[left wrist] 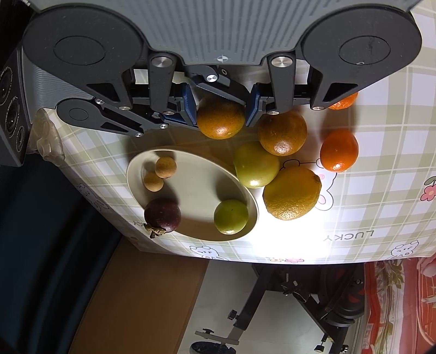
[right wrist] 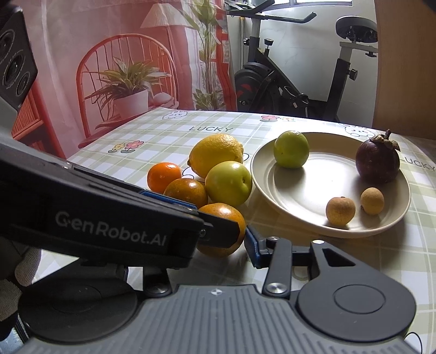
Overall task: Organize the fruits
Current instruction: 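Lift the orange with the left tool and carry it over the plate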
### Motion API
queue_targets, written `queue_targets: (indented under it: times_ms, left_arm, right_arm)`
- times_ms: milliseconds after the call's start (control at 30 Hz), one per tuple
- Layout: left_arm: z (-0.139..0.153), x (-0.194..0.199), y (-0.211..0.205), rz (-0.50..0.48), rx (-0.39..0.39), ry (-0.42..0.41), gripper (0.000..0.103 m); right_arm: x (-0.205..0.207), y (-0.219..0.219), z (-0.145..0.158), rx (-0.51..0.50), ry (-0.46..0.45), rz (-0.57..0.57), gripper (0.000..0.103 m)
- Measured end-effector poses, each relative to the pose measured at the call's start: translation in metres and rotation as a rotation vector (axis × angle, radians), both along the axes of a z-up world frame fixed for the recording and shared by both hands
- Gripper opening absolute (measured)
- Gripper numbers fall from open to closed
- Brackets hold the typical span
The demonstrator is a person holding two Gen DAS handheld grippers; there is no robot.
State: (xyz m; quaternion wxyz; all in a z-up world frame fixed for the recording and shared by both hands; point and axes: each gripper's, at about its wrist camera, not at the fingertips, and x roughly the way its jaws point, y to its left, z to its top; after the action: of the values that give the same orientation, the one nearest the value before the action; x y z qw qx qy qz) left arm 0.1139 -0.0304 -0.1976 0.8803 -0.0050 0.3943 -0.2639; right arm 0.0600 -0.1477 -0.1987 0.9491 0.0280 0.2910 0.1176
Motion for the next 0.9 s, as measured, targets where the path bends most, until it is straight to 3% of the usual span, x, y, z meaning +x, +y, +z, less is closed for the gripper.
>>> queue_targets:
  times_ms: [233, 700, 900]
  left_arm:
    - [0.027, -0.005, -0.007, -0.041, -0.017, -0.094, 0.041]
    - [0.108, 0.017, -0.034, -0.07, -0.087, -0.245, 0.041]
    - [0.114, 0.032, -0.049, -0.088, -0.084, -0.254, 0.041]
  right_arm:
    - [-0.002, -0.009, 0.03, -0.008, -0.063, -0.029, 0.045]
    - [0.019, -0.039, 0.112, 0.009, -0.205, -0.082, 0.045]
    - [0.036, -0.048, 0.121, -0.022, -0.216, -0.093, 0.045]
